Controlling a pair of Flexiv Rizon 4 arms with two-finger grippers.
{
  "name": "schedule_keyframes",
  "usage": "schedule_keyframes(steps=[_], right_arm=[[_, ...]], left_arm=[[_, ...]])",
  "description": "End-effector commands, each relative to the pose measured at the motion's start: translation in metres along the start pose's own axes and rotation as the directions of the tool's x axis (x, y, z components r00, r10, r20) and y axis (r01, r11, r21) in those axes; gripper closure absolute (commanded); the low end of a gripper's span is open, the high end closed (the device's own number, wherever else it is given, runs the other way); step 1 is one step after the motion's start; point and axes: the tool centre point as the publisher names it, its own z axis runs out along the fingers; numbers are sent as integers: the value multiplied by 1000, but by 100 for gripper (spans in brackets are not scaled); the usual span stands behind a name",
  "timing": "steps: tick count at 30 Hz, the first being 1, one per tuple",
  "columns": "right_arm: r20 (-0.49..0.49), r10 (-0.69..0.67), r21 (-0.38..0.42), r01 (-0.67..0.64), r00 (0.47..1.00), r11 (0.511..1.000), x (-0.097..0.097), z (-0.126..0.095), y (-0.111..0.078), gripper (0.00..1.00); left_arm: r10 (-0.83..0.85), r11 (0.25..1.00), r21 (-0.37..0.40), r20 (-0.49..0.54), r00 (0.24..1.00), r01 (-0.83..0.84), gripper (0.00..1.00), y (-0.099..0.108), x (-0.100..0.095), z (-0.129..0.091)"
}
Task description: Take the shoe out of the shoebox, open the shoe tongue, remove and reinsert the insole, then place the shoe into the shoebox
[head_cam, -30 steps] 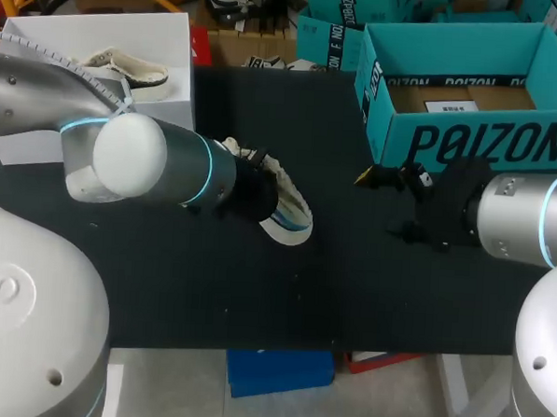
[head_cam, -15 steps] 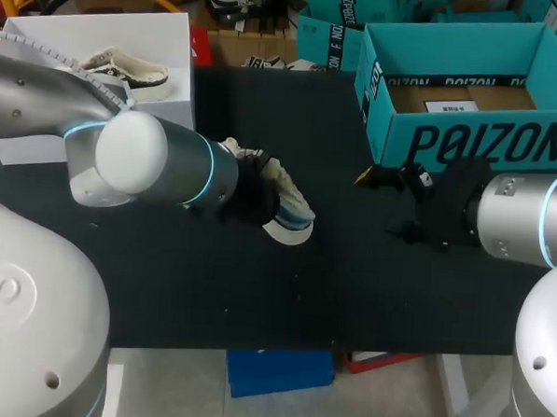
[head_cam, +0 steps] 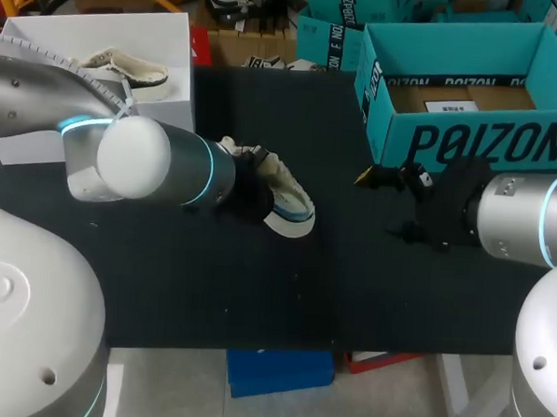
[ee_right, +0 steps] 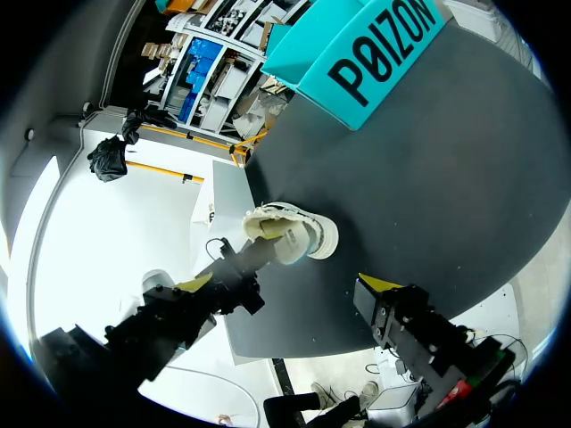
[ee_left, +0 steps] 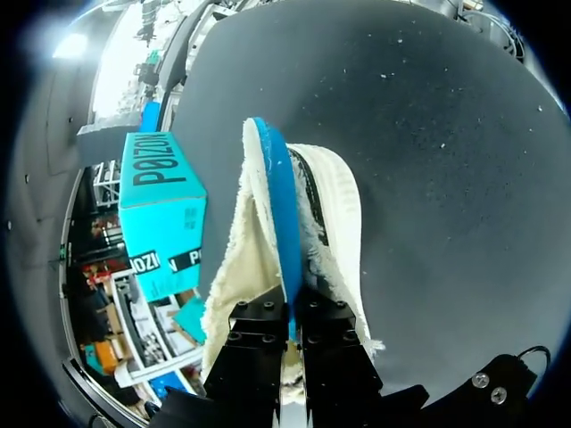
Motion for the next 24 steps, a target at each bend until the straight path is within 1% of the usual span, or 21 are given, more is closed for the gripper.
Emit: schedule_keyframes(steps=[1, 11, 12, 17, 24], right_arm=[[-10, 8, 31, -8, 1000, 999, -5, -4, 2, 0], [-10, 8, 31, -8, 1000, 999, -5, -4, 2, 0], [-10, 8, 31, -8, 1000, 999, -5, -4, 2, 0], [-10, 8, 31, -8, 1000, 999, -5, -4, 2, 0], [-10, 8, 31, -8, 1000, 999, -5, -4, 2, 0]], left_arm=[[18, 994, -111, 5, 1000, -17, 100, 1, 1, -1], [25, 979, -201, -32, 999, -31, 100, 8, 6, 9], [29, 975, -219, -36, 999, -36, 100, 10, 6, 11], [13, 965, -261, -36, 999, -22, 100, 17, 3, 11], [6, 959, -283, -41, 999, -18, 100, 22, 3, 14]])
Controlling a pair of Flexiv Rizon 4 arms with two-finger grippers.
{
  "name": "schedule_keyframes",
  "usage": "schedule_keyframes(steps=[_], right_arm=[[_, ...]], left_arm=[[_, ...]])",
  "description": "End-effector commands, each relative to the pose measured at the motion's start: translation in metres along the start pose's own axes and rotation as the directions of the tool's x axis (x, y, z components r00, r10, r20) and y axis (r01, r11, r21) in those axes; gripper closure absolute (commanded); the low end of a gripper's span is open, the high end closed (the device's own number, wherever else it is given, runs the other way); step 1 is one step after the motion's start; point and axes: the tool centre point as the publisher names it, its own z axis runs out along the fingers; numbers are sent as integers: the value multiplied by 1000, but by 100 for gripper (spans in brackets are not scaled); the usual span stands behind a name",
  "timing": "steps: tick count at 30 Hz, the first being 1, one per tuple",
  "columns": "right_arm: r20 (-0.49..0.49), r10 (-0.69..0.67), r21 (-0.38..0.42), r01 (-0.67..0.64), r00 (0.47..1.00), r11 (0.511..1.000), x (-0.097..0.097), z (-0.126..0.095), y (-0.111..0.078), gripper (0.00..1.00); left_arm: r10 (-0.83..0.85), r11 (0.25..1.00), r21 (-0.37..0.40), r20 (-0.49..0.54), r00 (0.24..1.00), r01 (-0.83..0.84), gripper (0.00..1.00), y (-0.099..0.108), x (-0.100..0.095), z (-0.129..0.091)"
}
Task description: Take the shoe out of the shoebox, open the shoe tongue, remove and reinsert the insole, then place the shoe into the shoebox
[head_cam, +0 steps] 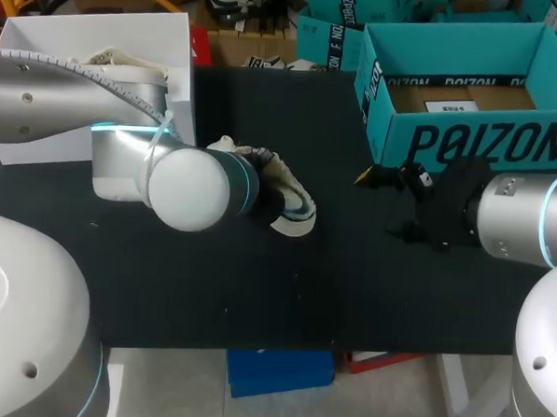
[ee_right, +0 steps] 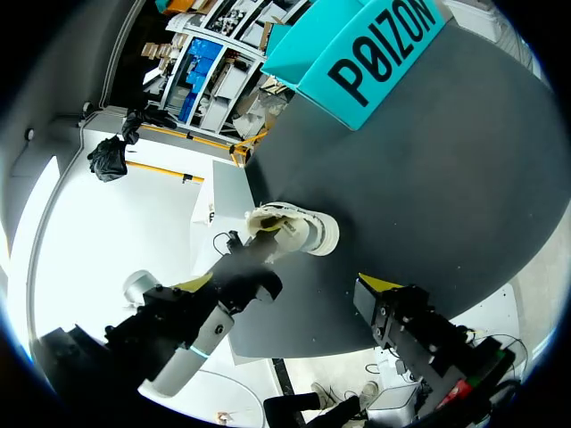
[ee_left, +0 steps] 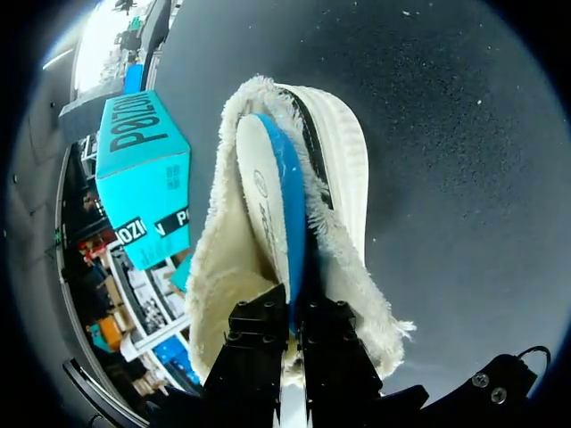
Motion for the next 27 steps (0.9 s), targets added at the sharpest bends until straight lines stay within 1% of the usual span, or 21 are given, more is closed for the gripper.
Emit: schedule_keyframes(steps=[1, 5, 6, 7, 8, 10, 16, 21, 24, 27], right_arm=[[-10, 8, 31, -8, 1000, 999, -5, -4, 2, 0], [-10, 8, 31, -8, 1000, 999, -5, -4, 2, 0], [-10, 8, 31, -8, 1000, 999, -5, -4, 2, 0], [-10, 8, 31, -8, 1000, 999, -5, -4, 2, 0], [-10, 8, 31, -8, 1000, 999, -5, -4, 2, 0], [-10, 8, 31, -8, 1000, 999, -5, -4, 2, 0], [-10, 8, 31, -8, 1000, 999, -5, -4, 2, 0], [-10, 8, 31, -8, 1000, 999, -5, -4, 2, 0], [-10, 8, 31, -8, 1000, 999, -5, -4, 2, 0], [-10, 8, 31, -8, 1000, 999, -5, -4, 2, 0]], left_arm=[[-3, 999, -36, 1, 1000, 3, 100, -1, 0, 3], [-17, 1000, -26, 6, 1000, 17, 99, -3, -1, 4], [-28, 1000, -10, 8, 1000, 28, 56, -4, -3, 2], [-44, 999, 9, 10, 999, 44, 0, -5, -4, 0], [-55, 998, 32, 12, 998, 54, 0, -6, -6, -3], [-60, 997, 53, 19, 998, 59, 0, -6, -8, -9], [-100, 985, 147, 24, 995, 95, 0, -6, -16, -34], [-120, 972, 206, 11, 993, 115, 0, -4, -16, -54], [-118, 970, 213, 6, 993, 114, 0, 0, -13, -65], [-113, 971, 212, 1, 994, 111, 0, 5, -9, -70]])
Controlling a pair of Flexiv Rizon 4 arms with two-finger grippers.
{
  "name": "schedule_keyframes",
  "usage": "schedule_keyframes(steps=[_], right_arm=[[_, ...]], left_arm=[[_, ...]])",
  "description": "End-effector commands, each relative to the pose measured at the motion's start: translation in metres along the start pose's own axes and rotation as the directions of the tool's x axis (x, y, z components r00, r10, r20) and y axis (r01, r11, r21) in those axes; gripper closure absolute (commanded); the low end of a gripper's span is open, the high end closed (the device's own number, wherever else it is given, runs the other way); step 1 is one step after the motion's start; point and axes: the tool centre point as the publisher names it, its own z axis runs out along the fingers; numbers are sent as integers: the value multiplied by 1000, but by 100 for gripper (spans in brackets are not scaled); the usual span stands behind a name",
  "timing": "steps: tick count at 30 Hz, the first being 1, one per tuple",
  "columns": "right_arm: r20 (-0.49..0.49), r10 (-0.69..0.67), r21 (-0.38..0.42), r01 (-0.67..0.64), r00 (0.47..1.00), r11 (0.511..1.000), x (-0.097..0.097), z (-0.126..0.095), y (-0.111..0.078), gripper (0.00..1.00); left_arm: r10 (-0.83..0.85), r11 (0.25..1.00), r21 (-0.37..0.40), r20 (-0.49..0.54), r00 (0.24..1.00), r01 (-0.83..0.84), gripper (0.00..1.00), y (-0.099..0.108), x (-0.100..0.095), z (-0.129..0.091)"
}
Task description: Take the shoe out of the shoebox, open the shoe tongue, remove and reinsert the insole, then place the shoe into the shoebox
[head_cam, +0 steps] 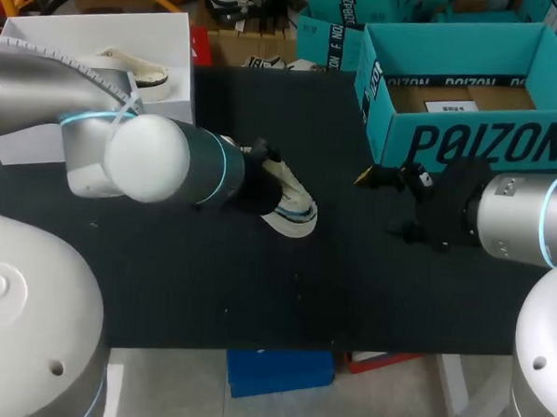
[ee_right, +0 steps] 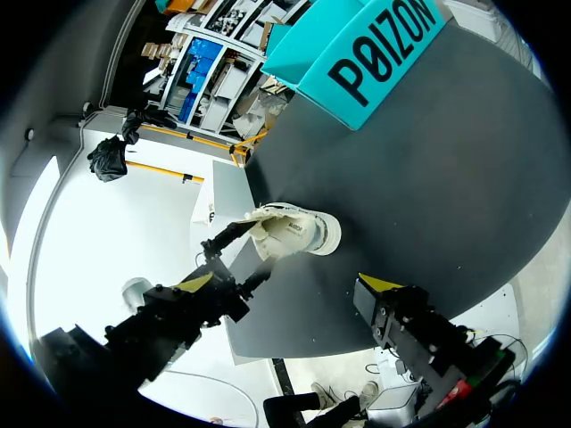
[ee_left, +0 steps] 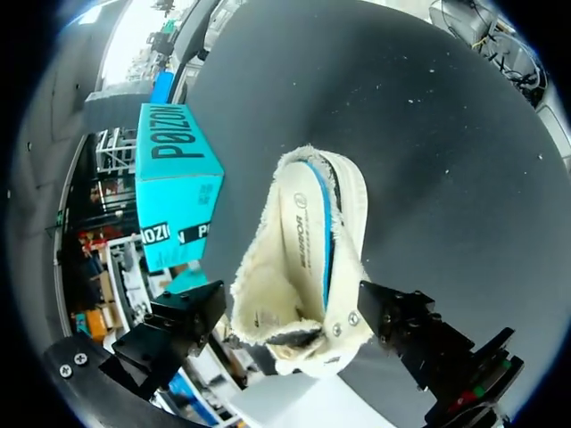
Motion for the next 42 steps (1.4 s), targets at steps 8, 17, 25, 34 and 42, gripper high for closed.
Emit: schedule_keyframes(steps=[8, 17, 25, 34, 42], right_arm=[[-10, 8, 31, -8, 1000, 999, -5, -4, 2, 0], [-10, 8, 31, -8, 1000, 999, -5, -4, 2, 0], [-10, 8, 31, -8, 1000, 999, -5, -4, 2, 0], [-10, 8, 31, -8, 1000, 999, -5, -4, 2, 0], [-10, 8, 31, -8, 1000, 999, -5, -4, 2, 0]], left_arm=[[41, 998, 47, -46, 998, -39, 0, 16, 17, -28], [124, 987, 117, -107, 987, -111, 31, 8, 30, -16], [206, 978, 75, -182, 961, -196, 53, 9, 35, 7], [274, 959, -16, -190, 943, -282, 55, 14, 30, 27], [309, 945, -49, -183, 933, -322, 100, 18, 26, 31]])
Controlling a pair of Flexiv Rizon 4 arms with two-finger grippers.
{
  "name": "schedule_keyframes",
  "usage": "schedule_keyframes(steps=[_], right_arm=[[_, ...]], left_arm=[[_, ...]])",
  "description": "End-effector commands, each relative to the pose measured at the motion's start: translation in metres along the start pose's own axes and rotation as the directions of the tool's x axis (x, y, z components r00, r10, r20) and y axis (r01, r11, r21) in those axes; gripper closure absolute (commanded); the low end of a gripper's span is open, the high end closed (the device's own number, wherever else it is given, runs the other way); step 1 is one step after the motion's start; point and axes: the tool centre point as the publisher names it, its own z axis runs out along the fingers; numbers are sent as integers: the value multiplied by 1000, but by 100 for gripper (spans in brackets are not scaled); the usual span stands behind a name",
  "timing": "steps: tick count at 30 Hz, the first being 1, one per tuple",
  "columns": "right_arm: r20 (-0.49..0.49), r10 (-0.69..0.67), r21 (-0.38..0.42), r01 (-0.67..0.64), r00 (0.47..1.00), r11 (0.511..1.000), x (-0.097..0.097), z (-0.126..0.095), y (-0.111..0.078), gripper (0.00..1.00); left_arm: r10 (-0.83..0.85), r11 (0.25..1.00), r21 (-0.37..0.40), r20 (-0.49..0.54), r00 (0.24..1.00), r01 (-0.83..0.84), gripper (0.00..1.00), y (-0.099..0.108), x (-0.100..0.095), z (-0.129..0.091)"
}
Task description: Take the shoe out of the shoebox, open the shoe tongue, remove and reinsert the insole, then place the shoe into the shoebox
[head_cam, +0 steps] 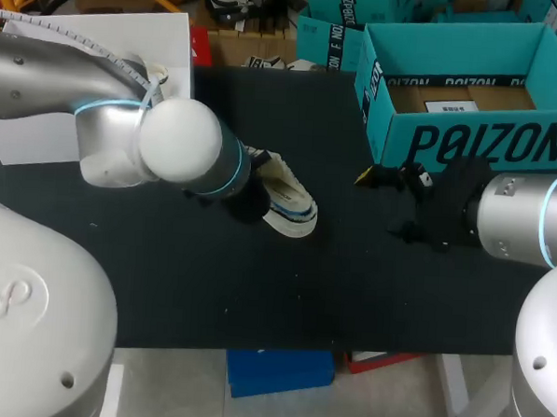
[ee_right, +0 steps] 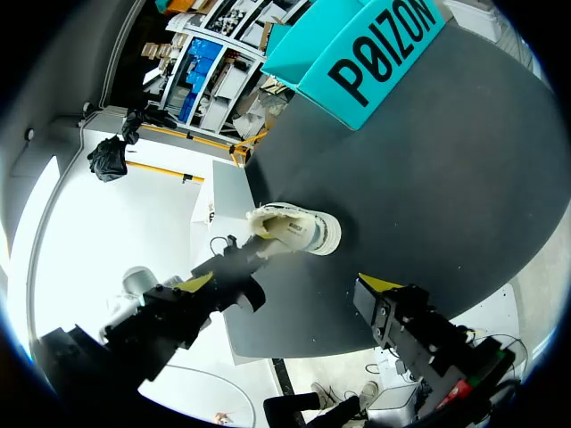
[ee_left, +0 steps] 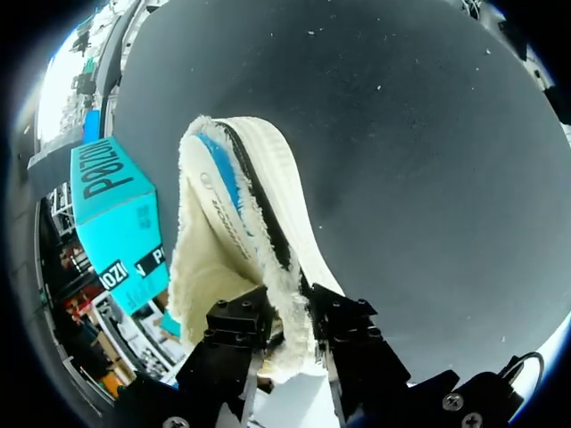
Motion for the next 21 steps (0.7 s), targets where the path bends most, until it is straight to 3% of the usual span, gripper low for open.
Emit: schedule_keyframes(steps=[1, 3, 11, 21], right_arm=[[-10, 8, 31, -8, 1000, 999, -5, -4, 2, 0], [-10, 8, 31, -8, 1000, 999, -5, -4, 2, 0], [-10, 8, 31, -8, 1000, 999, -5, -4, 2, 0], [-10, 8, 31, -8, 1000, 999, -5, -4, 2, 0]], left_arm=[[14, 999, -32, 10, 1000, -14, 100, -1, -4, -1], [43, 998, -41, 33, 999, -42, 100, 1, -8, -6], [113, 989, 64, 246, 963, -132, 100, 3, -34, -35], [199, 943, 140, 495, 846, -303, 100, 7, -53, -59]])
